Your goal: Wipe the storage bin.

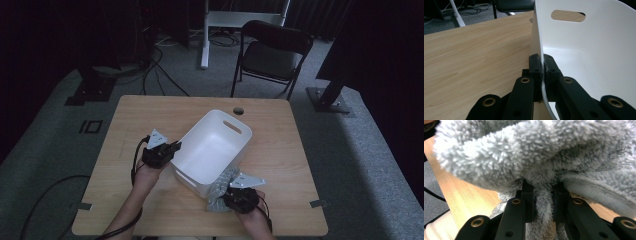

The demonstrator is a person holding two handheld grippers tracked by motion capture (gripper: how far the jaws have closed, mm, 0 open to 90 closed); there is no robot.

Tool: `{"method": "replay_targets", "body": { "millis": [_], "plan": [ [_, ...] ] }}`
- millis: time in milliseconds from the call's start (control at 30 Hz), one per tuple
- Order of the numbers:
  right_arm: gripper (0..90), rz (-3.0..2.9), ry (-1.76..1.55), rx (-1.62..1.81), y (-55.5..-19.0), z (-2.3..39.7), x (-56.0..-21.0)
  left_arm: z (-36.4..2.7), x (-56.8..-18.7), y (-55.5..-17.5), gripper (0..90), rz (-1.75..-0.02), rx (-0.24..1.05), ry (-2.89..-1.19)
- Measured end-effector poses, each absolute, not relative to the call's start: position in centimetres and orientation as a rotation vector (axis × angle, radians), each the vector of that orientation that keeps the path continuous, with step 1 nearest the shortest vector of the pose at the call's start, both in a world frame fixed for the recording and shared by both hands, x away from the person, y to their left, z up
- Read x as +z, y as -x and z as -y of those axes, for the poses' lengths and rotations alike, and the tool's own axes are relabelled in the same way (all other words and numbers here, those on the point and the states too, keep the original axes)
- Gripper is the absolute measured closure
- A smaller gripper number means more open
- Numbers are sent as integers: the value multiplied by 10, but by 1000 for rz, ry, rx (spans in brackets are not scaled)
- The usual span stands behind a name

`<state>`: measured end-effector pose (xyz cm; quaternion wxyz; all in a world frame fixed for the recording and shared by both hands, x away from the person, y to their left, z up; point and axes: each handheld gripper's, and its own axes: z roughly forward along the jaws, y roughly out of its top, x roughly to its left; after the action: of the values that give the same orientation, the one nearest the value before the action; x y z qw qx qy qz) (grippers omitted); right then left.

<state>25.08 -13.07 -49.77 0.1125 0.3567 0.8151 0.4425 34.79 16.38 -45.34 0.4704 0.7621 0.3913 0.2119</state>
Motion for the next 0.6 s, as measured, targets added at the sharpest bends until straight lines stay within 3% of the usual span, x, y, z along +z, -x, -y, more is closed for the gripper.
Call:
{"method": "replay_targets", "body": {
  "millis": [600],
  "plan": [
    [761, -2486, -1134, 1189, -267, 133, -528, -165, -454, -349, 865, -948, 520, -1868]
  ]
}}
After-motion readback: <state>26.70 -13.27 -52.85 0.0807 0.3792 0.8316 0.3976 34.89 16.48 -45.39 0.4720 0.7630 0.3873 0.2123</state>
